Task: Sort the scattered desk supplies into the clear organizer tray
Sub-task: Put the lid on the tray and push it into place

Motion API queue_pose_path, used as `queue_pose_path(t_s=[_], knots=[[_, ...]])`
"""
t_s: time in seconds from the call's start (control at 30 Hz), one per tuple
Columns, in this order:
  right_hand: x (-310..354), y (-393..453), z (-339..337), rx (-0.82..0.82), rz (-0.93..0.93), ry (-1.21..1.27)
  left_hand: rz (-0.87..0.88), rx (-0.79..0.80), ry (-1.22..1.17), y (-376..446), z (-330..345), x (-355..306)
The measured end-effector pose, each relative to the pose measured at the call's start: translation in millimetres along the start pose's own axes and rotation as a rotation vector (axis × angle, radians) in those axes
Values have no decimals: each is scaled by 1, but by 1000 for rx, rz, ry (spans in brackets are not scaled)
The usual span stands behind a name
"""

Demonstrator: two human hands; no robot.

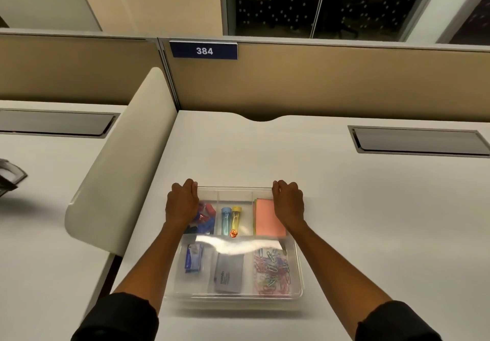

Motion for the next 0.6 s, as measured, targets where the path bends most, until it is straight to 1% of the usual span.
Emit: queue_pose_path(t_s=[0.17,0.33,0.43,0.5,0.6], knots=[[0,3,5,12,2,-75,17,52,32,4,9,3],[-1,5,9,24,16,-96,-5,59,96,6,12,5],[2,5,8,62,48,-154,-32,120,145,6,9,0],[4,1,3,28,38,-169,-54,133,133,3,7,-2],[8,-7,-3,-30,-4,-162,-1,83,110,-6,2,-7]])
Point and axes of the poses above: each hand's wrist, its own y-axis towards the middle knuckle, its own z-axis out of the palm, x = y × z, the point moved 9 cm from there along y, towards the middle knuckle, and after that the axes turned 12 degrees about z, right-handed, at the moved point
